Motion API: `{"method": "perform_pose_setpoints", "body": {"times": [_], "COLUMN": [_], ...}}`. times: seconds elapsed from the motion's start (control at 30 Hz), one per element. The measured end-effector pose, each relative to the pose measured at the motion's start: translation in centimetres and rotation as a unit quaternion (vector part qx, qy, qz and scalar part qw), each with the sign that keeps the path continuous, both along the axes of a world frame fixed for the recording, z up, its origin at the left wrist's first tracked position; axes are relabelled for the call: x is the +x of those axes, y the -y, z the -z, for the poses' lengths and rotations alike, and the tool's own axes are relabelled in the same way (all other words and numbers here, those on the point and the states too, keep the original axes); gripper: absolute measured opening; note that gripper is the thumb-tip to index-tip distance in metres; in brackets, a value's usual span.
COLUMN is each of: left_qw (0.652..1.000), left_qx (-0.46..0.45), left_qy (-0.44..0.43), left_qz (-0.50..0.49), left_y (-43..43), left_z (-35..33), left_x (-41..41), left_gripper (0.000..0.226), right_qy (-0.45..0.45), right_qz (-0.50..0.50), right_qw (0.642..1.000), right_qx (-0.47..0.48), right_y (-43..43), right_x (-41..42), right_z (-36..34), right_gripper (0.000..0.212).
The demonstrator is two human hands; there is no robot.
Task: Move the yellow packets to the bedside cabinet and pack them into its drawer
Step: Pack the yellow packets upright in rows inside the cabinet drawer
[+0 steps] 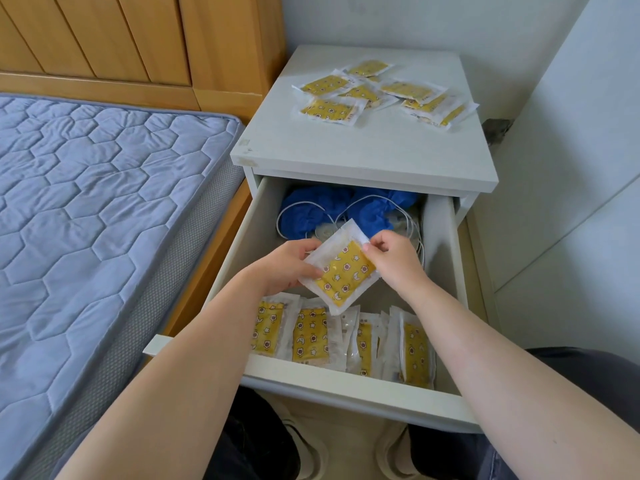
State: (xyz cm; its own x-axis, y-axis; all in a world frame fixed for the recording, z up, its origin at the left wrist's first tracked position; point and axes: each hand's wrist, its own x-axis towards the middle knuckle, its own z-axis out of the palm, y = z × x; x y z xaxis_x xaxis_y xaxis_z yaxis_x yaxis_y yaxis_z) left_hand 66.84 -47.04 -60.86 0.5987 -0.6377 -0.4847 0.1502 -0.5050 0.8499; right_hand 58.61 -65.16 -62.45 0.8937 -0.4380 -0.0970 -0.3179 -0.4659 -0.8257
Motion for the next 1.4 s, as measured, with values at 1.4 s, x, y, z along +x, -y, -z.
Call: {"method": "perform_pose_setpoints", "body": {"times": [1.4], "left_qw": [0.857], "left_qx": [0.305], "left_qy": [0.197], "left_qz": [0.367], "left_y": [2.3], "left_z": [2.4], "left_x": [-2.7], "left_gripper": [0.065], "right_qy": [-0.406], "right_qz": [-0.388], "right_qw": [0.802], "right_qx": [-0.206], "right_y": [-2.0], "right_x": [-2.0], "right_z": [2.0], "right_gripper": [0.069]}}
